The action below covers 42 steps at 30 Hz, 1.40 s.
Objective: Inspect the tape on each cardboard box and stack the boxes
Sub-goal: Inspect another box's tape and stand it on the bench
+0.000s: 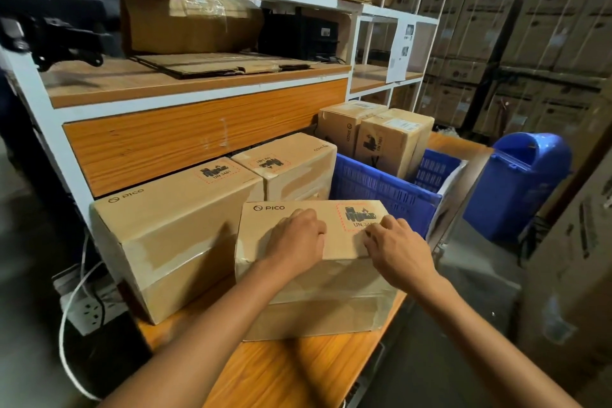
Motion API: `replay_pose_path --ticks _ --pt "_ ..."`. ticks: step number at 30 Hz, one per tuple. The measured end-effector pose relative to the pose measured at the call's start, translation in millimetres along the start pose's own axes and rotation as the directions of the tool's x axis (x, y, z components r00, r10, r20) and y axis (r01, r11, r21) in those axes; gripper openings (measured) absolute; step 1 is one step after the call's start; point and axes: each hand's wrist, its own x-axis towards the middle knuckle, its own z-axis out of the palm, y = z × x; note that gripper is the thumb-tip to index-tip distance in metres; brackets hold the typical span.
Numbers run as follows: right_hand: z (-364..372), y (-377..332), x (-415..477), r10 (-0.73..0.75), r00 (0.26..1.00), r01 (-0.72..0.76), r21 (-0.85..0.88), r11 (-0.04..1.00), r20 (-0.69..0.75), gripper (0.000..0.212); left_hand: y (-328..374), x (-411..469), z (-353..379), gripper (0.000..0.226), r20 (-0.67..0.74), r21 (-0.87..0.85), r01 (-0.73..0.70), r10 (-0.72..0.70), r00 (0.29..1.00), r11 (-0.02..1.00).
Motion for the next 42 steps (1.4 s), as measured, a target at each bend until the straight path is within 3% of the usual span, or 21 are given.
replay_pose_path --ticks 4,7,10,13,15,17,20,23,25,29,31,33,35,38,40,42 --pt "-16 -7 28 0.019 0.99 -0.029 0.073 0.997 0.142 0.032 -8 6 -6 0.041 0.047 -0.078 0.02 -0.016 0.999 0.997" --pt "-14 -16 48 -0.056 0.966 0.007 0.191 0.982 0.251 0.055 -26 14 -8 0.053 0.226 0.015 0.063 -0.065 0.972 0.998" --pt "-8 -21 57 -0.089 0.93 0.057 0.099 0.993 0.356 0.059 -36 17 -9 0.057 0.3 0.027 0.08 -0.085 0.95 0.996" --pt "-7 -10 61 -0.05 0.958 -0.003 0.186 0.983 0.282 0.041 -48 11 -9 0.068 0.254 0.036 0.218 -0.22 0.942 0.975" --pt "-1 -2 57 0.027 0.984 -0.06 0.189 0.98 0.176 0.043 -63 6 -10 0.072 0.201 0.014 0.372 -0.367 0.908 0.928" --pt "8 2 47 0.156 0.981 -0.179 0.223 0.958 0.119 0.06 -76 2 -13 0.077 0.147 -0.081 0.493 -0.479 0.865 0.866" --pt "14 4 39 0.383 0.911 -0.411 0.327 0.851 0.15 0.084 -89 -8 -11 0.09 0.207 -0.39 0.588 -0.555 0.806 0.709" --pt "6 5 22 0.478 0.844 -0.534 0.473 0.701 0.243 0.083 -87 -30 -7 0.104 0.185 -0.568 0.554 -0.562 0.806 0.609" --pt "0 3 -2 0.485 0.854 -0.507 0.51 0.695 0.189 0.071 -77 -46 -7 0.1 0.139 -0.648 0.487 -0.538 0.831 0.585" --pt "3 -3 -51 0.525 0.85 -0.39 0.615 0.685 -0.046 0.08 -59 -69 -4 0.057 -0.12 -0.602 0.346 -0.51 0.852 0.72" --pt "17 -1 -63 0.534 0.837 -0.317 0.69 0.65 -0.118 0.079 -51 -71 -4 0.032 -0.236 -0.604 0.308 -0.533 0.812 0.736" --pt "32 2 -70 0.539 0.831 -0.29 0.718 0.632 -0.139 0.075 -43 -72 -3 0.027 -0.27 -0.604 0.333 -0.579 0.769 0.724" --pt "40 3 -73 0.549 0.828 -0.281 0.764 0.581 -0.112 0.068 -42 -77 0 0.032 -0.284 -0.602 0.353 -0.606 0.743 0.716" --pt "36 4 -72 0.602 0.798 -0.307 0.852 0.424 -0.012 0.048 -47 -91 8 0.034 -0.276 -0.597 0.385 -0.63 0.725 0.704" --pt "32 11 -70 0.614 0.779 -0.394 0.861 0.322 0.127 0.041 -50 -100 11 0.027 -0.241 -0.609 0.394 -0.635 0.734 0.688" --pt "28 20 -66 0.551 0.773 -0.547 0.77 0.33 0.313 0.041 -56 -106 14 0.025 -0.135 -0.614 0.452 -0.65 0.747 0.647"
